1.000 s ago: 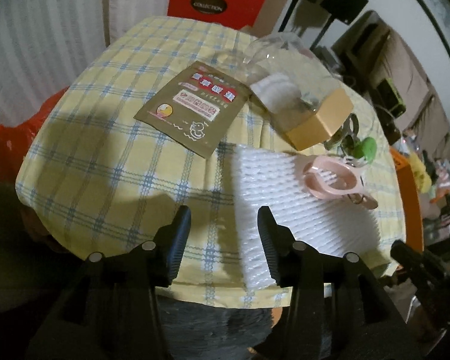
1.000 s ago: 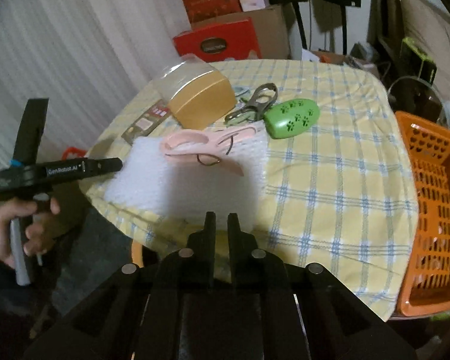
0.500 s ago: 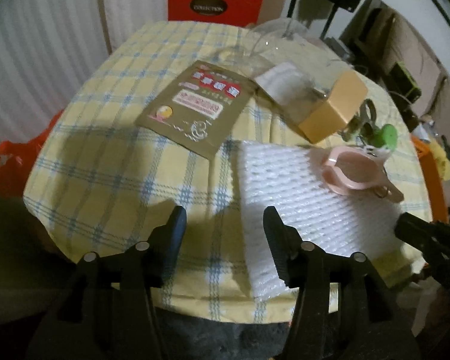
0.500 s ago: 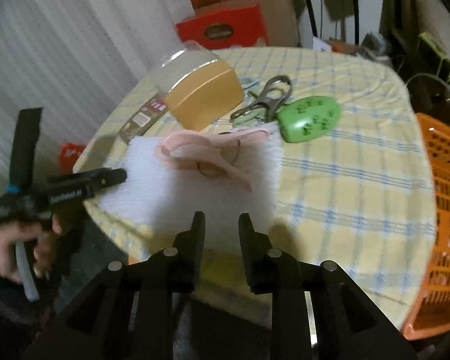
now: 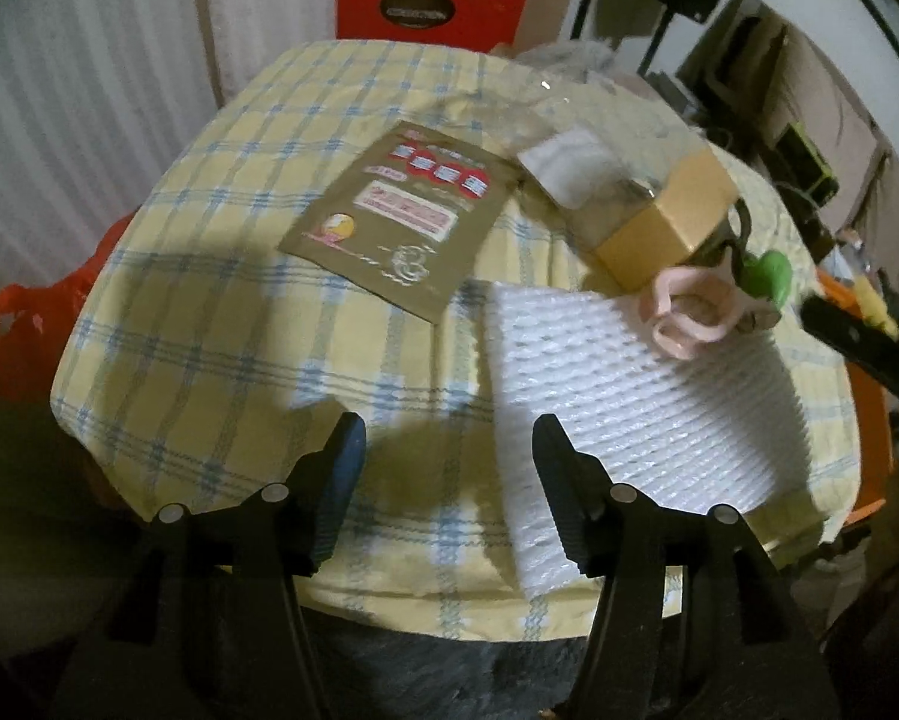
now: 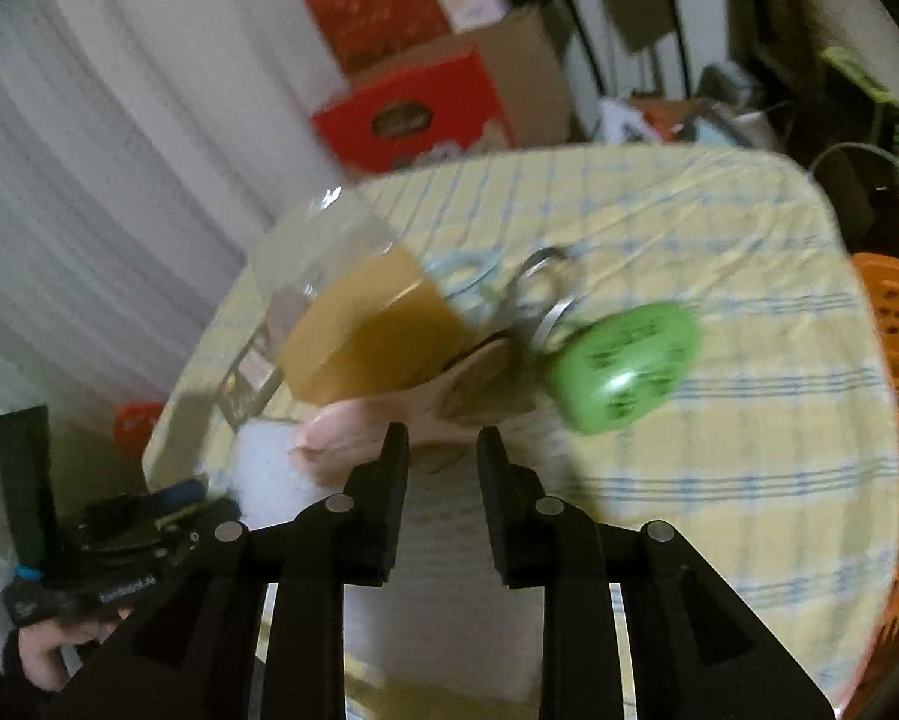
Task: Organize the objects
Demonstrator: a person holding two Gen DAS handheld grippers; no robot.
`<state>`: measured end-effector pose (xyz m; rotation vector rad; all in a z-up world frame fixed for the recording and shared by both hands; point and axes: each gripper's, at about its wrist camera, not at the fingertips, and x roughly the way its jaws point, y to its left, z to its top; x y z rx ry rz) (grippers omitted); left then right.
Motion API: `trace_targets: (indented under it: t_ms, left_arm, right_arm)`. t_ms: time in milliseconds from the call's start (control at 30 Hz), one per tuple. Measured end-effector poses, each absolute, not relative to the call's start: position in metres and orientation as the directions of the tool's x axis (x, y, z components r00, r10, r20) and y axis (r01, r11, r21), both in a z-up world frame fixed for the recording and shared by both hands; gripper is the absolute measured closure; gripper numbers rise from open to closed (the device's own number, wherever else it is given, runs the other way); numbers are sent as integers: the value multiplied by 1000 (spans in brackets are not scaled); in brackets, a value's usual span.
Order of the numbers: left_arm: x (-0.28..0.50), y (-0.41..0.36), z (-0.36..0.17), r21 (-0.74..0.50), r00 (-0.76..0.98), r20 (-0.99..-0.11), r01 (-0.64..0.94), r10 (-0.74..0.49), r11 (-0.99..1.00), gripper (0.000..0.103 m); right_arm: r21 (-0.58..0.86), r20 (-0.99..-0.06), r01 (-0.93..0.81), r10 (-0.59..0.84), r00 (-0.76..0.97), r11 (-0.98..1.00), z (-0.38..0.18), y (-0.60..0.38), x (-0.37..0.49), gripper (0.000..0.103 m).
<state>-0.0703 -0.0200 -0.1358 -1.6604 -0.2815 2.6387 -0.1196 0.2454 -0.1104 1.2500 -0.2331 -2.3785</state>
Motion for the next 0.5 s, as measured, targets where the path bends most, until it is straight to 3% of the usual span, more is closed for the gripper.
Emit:
trace_targets:
  t_ms: [167,367,500]
  left_arm:
    - [-70,-31,-138,-160,-469,-880,132,80,-978,49]
    - [-67,-21,-145,-146,-475,-877,114,75,-983,49]
    - [-71,-21,-145,-148,-465,-882,116,78,-982,49]
  right_arm:
    - [199,-781,250,-308,-544,-947,-121,271,-101,59]
    - [195,-804,324,-341,-488,-926,-146,255,-87,59]
    - [281,-773,330,-417,-479,-901,-152,256,-85,54]
